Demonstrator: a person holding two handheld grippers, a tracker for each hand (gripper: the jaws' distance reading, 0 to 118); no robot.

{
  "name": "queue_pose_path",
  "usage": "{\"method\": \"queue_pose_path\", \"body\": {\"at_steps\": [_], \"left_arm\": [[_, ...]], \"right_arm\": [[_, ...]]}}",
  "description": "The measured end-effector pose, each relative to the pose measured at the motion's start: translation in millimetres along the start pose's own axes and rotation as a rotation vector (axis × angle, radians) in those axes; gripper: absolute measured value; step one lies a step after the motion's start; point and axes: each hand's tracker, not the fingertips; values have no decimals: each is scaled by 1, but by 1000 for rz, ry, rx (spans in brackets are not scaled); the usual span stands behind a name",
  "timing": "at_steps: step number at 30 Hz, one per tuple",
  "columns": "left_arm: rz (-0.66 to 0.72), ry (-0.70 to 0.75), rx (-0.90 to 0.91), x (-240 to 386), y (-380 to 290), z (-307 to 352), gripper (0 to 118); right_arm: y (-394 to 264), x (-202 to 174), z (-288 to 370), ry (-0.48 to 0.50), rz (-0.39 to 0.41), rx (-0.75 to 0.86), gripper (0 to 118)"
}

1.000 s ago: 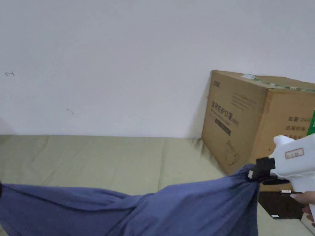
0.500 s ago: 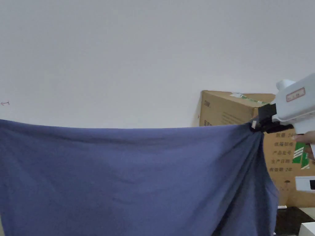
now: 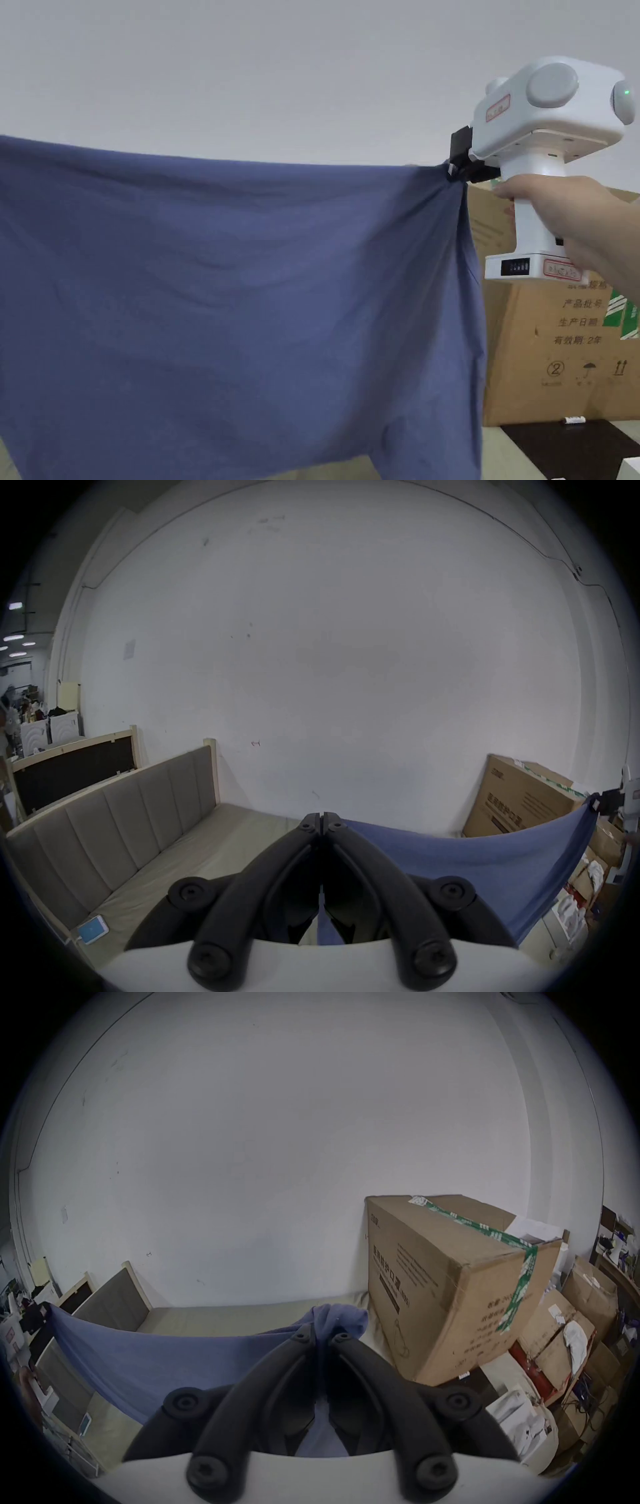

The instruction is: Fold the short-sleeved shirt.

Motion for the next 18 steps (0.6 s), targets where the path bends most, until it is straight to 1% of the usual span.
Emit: {"method": "queue_pose_path", "body": {"at_steps": [2,5,9,11,12,13,14,15,16,17,18], "left_arm": [[14,24,33,-1,-11,5,0],[25,70,83,-6,-38,15,0],[41,79,70,-20,-92,40,0],[45,45,-7,-30,-125,56,0],[45,31,-53,-35,-147,65,0],[52,5,-129,-32,-169,92,0],[85,-25,-159,-38,-191,105,0],[93,-50,-231,-45,-212,119,0],[107,-64,-283,-51,-235,136,0],[113,-67,-310,-67,-251,136,0],[124,-77,-336,-74,-268,156,0]], "right_arm": [[-12,-6,-10,-7,2,31,4],[-38,-13,-23,11,-6,69,4],[-107,-20,-21,-9,36,130,4],[-151,-15,-18,7,30,105,4],[-178,-8,-16,27,7,47,4],[-208,0,-16,46,-8,22,4],[-233,5,-15,36,10,-29,4],[-262,14,-10,49,-5,-73,4],[-289,21,-2,51,2,-117,4],[-311,28,8,50,-6,-138,4],[-336,27,39,48,-18,-149,4]]}}
